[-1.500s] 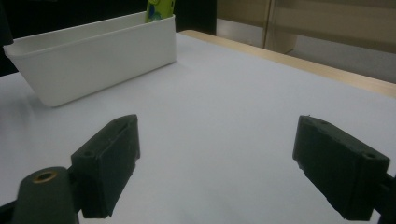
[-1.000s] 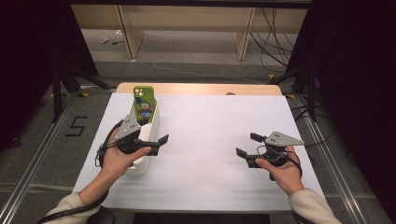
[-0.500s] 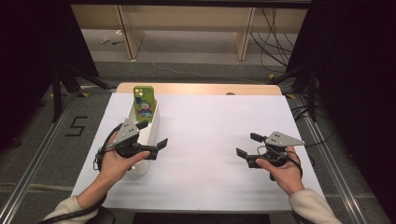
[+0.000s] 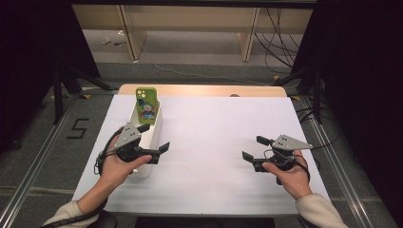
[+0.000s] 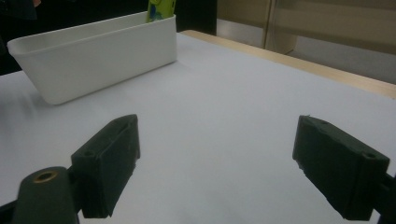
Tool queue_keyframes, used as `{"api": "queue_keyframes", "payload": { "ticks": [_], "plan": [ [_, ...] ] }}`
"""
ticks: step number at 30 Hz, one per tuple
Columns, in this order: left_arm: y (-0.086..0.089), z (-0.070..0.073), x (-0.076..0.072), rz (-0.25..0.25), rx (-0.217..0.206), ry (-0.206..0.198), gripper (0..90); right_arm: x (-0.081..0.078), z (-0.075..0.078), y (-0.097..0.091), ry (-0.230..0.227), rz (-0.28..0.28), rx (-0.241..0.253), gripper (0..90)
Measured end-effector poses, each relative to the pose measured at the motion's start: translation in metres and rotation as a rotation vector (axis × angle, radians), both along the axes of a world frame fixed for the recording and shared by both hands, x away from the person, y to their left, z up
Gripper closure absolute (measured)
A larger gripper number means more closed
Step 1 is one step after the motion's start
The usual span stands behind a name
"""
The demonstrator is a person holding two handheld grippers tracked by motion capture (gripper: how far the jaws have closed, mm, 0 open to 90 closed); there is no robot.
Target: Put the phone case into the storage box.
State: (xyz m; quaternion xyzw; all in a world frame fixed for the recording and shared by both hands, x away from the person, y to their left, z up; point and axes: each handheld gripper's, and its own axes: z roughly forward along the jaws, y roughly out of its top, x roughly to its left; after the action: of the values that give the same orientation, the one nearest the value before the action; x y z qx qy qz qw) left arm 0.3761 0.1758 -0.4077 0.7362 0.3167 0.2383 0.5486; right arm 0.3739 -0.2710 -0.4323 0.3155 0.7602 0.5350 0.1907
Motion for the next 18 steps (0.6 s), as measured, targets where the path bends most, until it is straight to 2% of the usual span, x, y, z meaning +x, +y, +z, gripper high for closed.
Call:
{"api": "queue_keyframes", "payload": {
  "ticks": [18],
  "plan": [
    [-0.002, -0.003, -0.001, -0.001, 0.003, 0.001, 3.0, -0.006, 0.000, -0.012, 0.003, -0.025, 0.010, 15.9]
  ]
}}
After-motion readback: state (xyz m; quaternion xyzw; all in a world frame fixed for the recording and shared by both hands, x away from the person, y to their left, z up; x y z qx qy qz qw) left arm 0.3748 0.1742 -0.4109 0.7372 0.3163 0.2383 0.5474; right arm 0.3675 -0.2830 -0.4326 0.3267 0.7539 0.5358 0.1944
